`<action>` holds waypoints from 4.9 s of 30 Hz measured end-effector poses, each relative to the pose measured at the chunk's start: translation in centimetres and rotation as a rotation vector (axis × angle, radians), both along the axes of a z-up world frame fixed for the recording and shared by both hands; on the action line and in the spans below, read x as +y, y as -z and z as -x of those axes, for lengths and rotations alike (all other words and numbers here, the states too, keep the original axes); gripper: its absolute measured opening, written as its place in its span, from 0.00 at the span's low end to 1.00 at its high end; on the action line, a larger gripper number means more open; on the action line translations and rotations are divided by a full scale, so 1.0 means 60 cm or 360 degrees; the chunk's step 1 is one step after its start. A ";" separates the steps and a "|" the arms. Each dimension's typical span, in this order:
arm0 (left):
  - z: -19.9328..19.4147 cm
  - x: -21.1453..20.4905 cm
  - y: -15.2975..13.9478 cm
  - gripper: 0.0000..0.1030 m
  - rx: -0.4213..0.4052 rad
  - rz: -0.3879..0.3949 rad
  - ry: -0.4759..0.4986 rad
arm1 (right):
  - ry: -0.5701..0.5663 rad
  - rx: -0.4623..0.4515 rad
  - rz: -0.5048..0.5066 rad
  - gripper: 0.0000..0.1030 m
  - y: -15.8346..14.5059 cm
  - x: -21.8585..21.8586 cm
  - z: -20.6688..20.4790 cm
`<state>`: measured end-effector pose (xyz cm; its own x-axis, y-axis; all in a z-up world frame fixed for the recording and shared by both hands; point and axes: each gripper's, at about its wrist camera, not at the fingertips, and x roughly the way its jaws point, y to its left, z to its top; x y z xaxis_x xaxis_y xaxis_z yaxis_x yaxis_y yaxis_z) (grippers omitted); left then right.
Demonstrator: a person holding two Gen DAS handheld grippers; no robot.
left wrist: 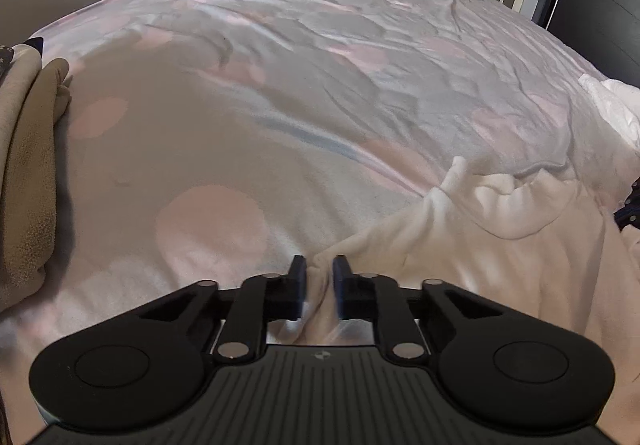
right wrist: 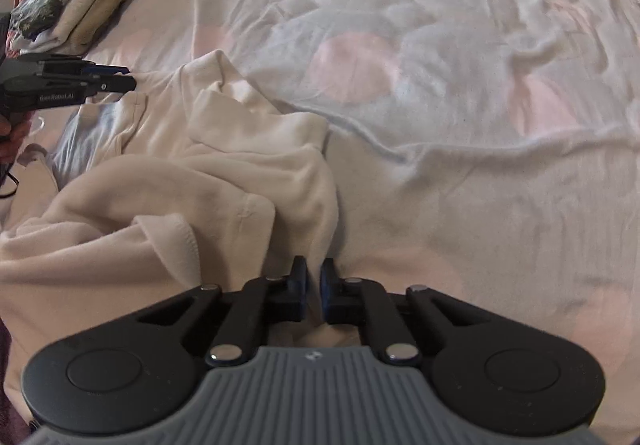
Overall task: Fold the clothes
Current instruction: 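Grasp the shirt hem with the left tool while the right tool holds another hem point, then lift the shirt hem with both tools and flap it out over the bed, then lay the shirt flat on the bed and open both tools, then grasp a sleeve cuff with the right tool and pull it straight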
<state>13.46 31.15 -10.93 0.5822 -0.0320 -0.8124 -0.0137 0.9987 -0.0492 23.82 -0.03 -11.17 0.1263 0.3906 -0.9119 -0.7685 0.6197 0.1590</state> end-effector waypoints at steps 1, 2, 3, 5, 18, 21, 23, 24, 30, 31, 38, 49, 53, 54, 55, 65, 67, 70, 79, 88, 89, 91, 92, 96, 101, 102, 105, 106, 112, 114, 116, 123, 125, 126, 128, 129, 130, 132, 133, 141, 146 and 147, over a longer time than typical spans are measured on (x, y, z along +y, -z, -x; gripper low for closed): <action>0.003 -0.006 -0.002 0.08 -0.0009 -0.0010 -0.0002 | -0.0007 -0.0032 0.0000 0.07 -0.005 0.000 0.005; 0.008 -0.012 -0.008 0.08 -0.0030 -0.0039 -0.0008 | 0.0000 -0.0075 -0.0006 0.07 -0.013 0.000 0.010; 0.014 -0.012 -0.027 0.08 -0.0073 -0.0055 -0.0028 | 0.0022 -0.0127 -0.0019 0.07 -0.024 -0.003 0.013; 0.026 -0.012 -0.066 0.07 -0.0160 -0.0085 -0.0068 | 0.0072 -0.0213 -0.0064 0.07 -0.052 -0.012 0.018; 0.146 -0.022 -0.399 0.07 -0.0860 -0.0259 -0.0295 | 0.0237 -0.1257 -0.0444 0.06 -0.392 -0.047 0.072; 0.172 -0.051 -0.474 0.07 -0.1013 -0.0305 -0.0292 | 0.0297 -0.1440 -0.0537 0.06 -0.473 -0.068 0.087; 0.186 -0.074 -0.522 0.07 -0.1128 -0.0342 -0.0286 | 0.0325 -0.1561 -0.0584 0.06 -0.524 -0.081 0.100; 0.193 -0.086 -0.546 0.07 -0.1184 -0.0360 -0.0283 | 0.0337 -0.1614 -0.0611 0.06 -0.548 -0.089 0.108; 0.231 -0.142 -0.673 0.07 -0.1421 -0.0453 -0.0292 | 0.0415 -0.1863 -0.0757 0.06 -0.668 -0.134 0.154; 0.238 -0.150 -0.687 0.07 -0.1449 -0.0468 -0.0290 | 0.0428 -0.1888 -0.0776 0.06 -0.683 -0.141 0.159; 0.278 -0.207 -0.741 0.07 -0.1638 -0.0551 -0.0261 | 0.0486 -0.2071 -0.0905 0.06 -0.750 -0.191 0.206; 0.298 -0.226 -0.750 0.07 -0.1766 -0.0521 -0.0270 | 0.0492 -0.2333 -0.1069 0.06 -0.769 -0.232 0.282; 0.260 -0.210 -0.721 0.07 -0.1681 -0.0494 -0.0267 | 0.0495 -0.2330 -0.1084 0.06 -0.745 -0.233 0.277; 0.251 -0.206 -0.714 0.07 -0.1660 -0.0487 -0.0267 | 0.0494 -0.2328 -0.1086 0.06 -0.738 -0.234 0.276; 0.241 -0.202 -0.706 0.07 -0.1639 -0.0480 -0.0266 | 0.0493 -0.2326 -0.1087 0.06 -0.731 -0.234 0.275; 0.114 -0.140 -0.615 0.07 -0.1349 -0.0431 -0.0266 | 0.0476 -0.2040 -0.0888 0.06 -0.618 -0.151 0.125; 0.062 -0.113 -0.574 0.07 -0.1231 -0.0440 -0.0269 | 0.0474 -0.1945 -0.0816 0.06 -0.584 -0.124 0.077; -0.017 -0.071 -0.502 0.07 -0.1056 -0.0427 -0.0279 | 0.0466 -0.1805 -0.0701 0.06 -0.522 -0.078 -0.002; -0.233 0.027 -0.289 0.07 -0.0641 -0.0448 -0.0292 | 0.0422 -0.1512 -0.0361 0.06 -0.317 0.078 -0.253; -0.406 0.103 -0.081 0.07 -0.0316 -0.0458 -0.0293 | 0.0359 -0.1285 -0.0125 0.06 -0.112 0.178 -0.455; -0.423 0.110 -0.060 0.07 -0.0285 -0.0459 -0.0292 | 0.0348 -0.1261 -0.0103 0.06 -0.091 0.183 -0.467; -0.430 0.112 -0.043 0.07 -0.0285 -0.0459 -0.0274 | 0.0328 -0.1205 -0.0067 0.06 -0.055 0.191 -0.487; -0.434 0.113 -0.035 0.07 -0.0284 -0.0459 -0.0265 | 0.0318 -0.1178 -0.0050 0.06 -0.039 0.193 -0.494; -0.448 0.117 -0.001 0.08 -0.0283 -0.0459 -0.0228 | 0.0280 -0.1091 -0.0012 0.06 0.011 0.195 -0.516; -0.457 0.124 0.025 0.17 -0.0297 -0.0449 -0.0203 | 0.0287 -0.1043 -0.0020 0.13 0.019 0.191 -0.521; -0.453 0.126 0.020 0.21 -0.0310 -0.0439 -0.0212 | 0.0289 -0.1038 -0.0021 0.21 0.016 0.191 -0.521; -0.434 0.130 -0.003 0.41 -0.0347 -0.0429 -0.0252 | 0.0320 -0.1053 -0.0042 0.35 -0.013 0.175 -0.509; -0.424 0.129 -0.013 0.42 -0.0355 -0.0434 -0.0271 | 0.0338 -0.1055 -0.0056 0.36 -0.027 0.166 -0.501; -0.318 0.088 -0.092 0.42 -0.0310 -0.0399 -0.0277 | 0.0453 -0.0927 -0.0130 0.38 -0.100 0.081 -0.433; -0.275 0.071 -0.112 0.42 -0.0289 -0.0376 -0.0292 | 0.0469 -0.0864 -0.0132 0.37 -0.119 0.047 -0.401; -0.231 0.051 -0.125 0.44 -0.0271 -0.0350 -0.0314 | 0.0465 -0.0807 -0.0121 0.37 -0.131 0.013 -0.364; -0.075 -0.017 -0.171 0.47 -0.0209 -0.0260 -0.0394 | 0.0454 -0.0593 -0.0093 0.37 -0.144 -0.124 -0.211; -0.031 -0.036 -0.183 0.49 -0.0193 -0.0234 -0.0417 | 0.0464 -0.0531 -0.0082 0.37 -0.140 -0.165 -0.170; -0.011 -0.044 -0.179 0.49 -0.0191 -0.0223 -0.0431 | 0.0471 -0.0503 -0.0078 0.37 -0.138 -0.184 -0.151; 0.023 -0.060 -0.171 0.49 -0.0185 -0.0218 -0.0459 | 0.0496 -0.0471 -0.0064 0.37 -0.132 -0.222 -0.114; 0.038 -0.067 -0.165 0.49 -0.0179 -0.0223 -0.0471 | 0.0514 -0.0466 -0.0050 0.37 -0.129 -0.241 -0.097; 0.052 -0.073 -0.160 0.49 -0.0175 -0.0222 -0.0486 | 0.0543 -0.0457 -0.0035 0.37 -0.125 -0.260 -0.084; 0.080 -0.083 -0.151 0.49 -0.0172 -0.0200 -0.0521 | 0.0601 -0.0430 -0.0024 0.38 -0.119 -0.295 -0.059; 0.095 -0.085 -0.146 0.49 -0.0175 -0.0170 -0.0544 | 0.0629 -0.0415 -0.0021 0.38 -0.115 -0.309 -0.049; 0.126 -0.090 -0.129 0.49 -0.0145 -0.0159 -0.0631 | 0.0697 -0.0231 -0.0133 0.38 -0.098 -0.374 0.015; 0.137 -0.095 -0.120 0.49 -0.0123 -0.0190 -0.0662 | 0.0582 -0.0038 -0.0142 0.40 -0.080 -0.341 0.030; 0.139 -0.096 -0.119 0.49 -0.0118 -0.0196 -0.0669 | 0.0565 -0.0013 -0.0119 0.41 -0.075 -0.332 0.028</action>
